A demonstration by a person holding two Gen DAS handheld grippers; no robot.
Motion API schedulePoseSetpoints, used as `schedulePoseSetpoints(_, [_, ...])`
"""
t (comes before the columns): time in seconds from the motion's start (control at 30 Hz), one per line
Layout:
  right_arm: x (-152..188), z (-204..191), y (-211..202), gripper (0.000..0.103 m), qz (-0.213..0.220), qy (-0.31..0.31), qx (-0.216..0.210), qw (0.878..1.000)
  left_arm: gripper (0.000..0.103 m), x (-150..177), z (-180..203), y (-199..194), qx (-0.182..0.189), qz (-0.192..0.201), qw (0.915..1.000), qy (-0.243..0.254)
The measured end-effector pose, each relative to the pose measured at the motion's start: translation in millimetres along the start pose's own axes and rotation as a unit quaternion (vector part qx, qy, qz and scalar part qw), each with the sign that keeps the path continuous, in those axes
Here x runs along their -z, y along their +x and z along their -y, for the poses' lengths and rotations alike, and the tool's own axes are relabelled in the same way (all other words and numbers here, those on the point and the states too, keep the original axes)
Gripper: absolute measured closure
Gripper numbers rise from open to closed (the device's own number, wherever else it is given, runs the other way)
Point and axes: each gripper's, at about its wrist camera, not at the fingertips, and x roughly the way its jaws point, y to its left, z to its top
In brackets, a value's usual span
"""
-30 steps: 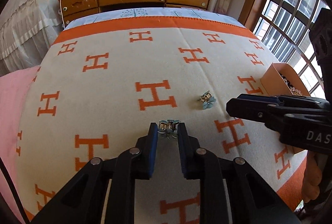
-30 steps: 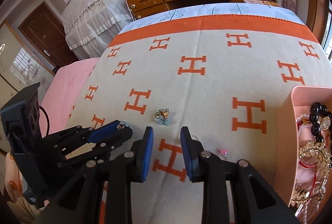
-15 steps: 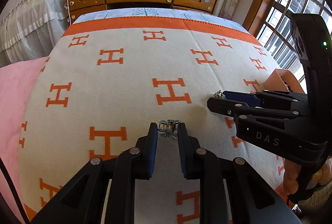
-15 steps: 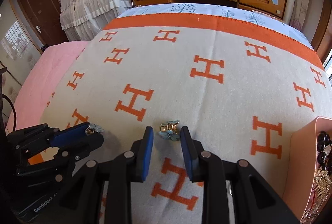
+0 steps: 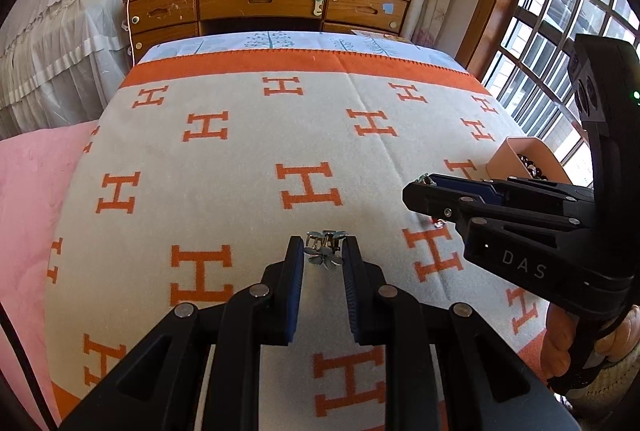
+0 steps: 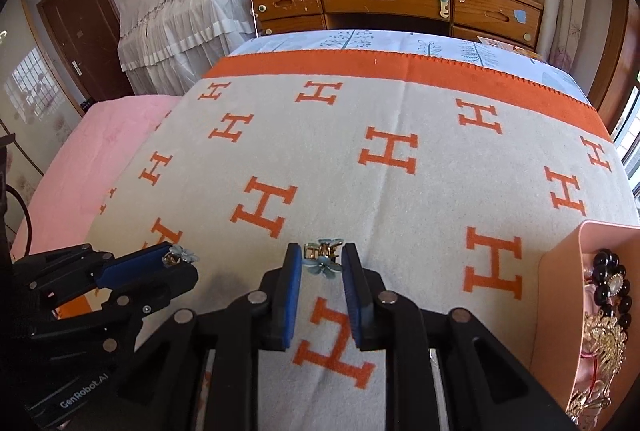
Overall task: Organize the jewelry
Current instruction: 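Carry both blue flower earrings into the tray and open both tools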
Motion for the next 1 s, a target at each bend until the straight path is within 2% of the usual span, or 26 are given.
schedulePoseSetpoints(0.23, [22,17,-56,0.083,0.049,0.025,-0.034,0.998,0.086,-8,46,-19,0.020,0.009,0.9991,0.036])
schedulePoseSetpoints(0.4, [37,51,-98,0.083,0.084,0.054,-0.032,0.994,0.086,-18,92,-25,0.038,0.009,0.9966,0.073])
schedulePoseSetpoints(0.53, [41,89,-136,0.083,0.113,0.081,-0.010,0.990,0.086,-36,128,-27,0.056,0.015,0.9937,0.096])
schedulePoseSetpoints(0.67, [35,125,-172,0.083,0.138,0.094,0.031,0.986,0.086,-63,162,-25,0.068,0.025,0.9905,0.116])
schedulePoseSetpoints(0.87, [15,165,-200,0.083,0.148,0.097,0.072,0.982,0.086,-101,202,2,0.084,0.008,0.9881,0.129])
schedulePoseSetpoints(1.0, [9,189,-186,0.082,0.119,0.108,0.061,0.985,0.086,-108,225,39,0.086,-0.031,0.9860,0.139])
